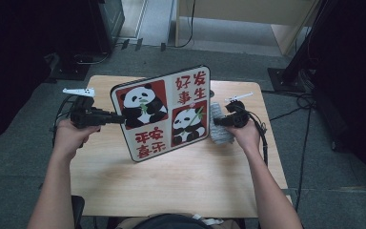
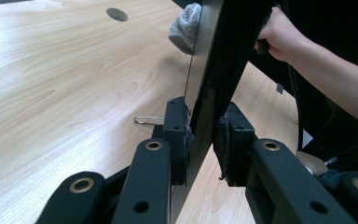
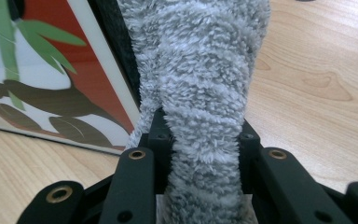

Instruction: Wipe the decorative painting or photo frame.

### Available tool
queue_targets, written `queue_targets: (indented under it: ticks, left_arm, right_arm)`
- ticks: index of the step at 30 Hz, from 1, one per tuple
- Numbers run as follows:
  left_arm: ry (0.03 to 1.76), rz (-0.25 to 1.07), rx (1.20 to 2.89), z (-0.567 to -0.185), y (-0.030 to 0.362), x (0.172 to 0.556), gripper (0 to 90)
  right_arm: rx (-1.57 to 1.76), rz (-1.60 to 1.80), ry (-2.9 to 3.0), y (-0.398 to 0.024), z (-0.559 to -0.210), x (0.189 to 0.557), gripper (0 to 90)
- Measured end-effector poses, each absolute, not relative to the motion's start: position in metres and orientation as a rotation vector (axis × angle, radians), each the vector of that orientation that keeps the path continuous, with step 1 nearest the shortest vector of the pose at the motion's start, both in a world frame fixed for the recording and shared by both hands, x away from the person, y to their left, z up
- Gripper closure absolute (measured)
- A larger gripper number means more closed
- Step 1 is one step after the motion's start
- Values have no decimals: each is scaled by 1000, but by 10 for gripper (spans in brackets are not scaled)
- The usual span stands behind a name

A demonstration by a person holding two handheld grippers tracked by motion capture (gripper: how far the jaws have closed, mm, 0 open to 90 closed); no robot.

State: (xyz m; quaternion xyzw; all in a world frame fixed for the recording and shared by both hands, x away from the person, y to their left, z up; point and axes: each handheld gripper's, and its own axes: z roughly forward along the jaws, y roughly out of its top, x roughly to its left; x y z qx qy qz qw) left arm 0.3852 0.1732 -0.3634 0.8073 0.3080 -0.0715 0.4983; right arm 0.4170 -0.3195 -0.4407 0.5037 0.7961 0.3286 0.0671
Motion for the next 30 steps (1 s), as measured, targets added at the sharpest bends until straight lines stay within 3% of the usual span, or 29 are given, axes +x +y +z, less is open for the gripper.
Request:
queue_targets:
  ticks: [11,30]
  left_arm:
    - [752,-180,1955,-364,174,386,757]
    - [760,-148,1951,-365,172,384,753]
  right_arm:
    - [1532,965,2444,-323,-461,426,693]
    - [1555,1000,2293,-368,-452,438,684]
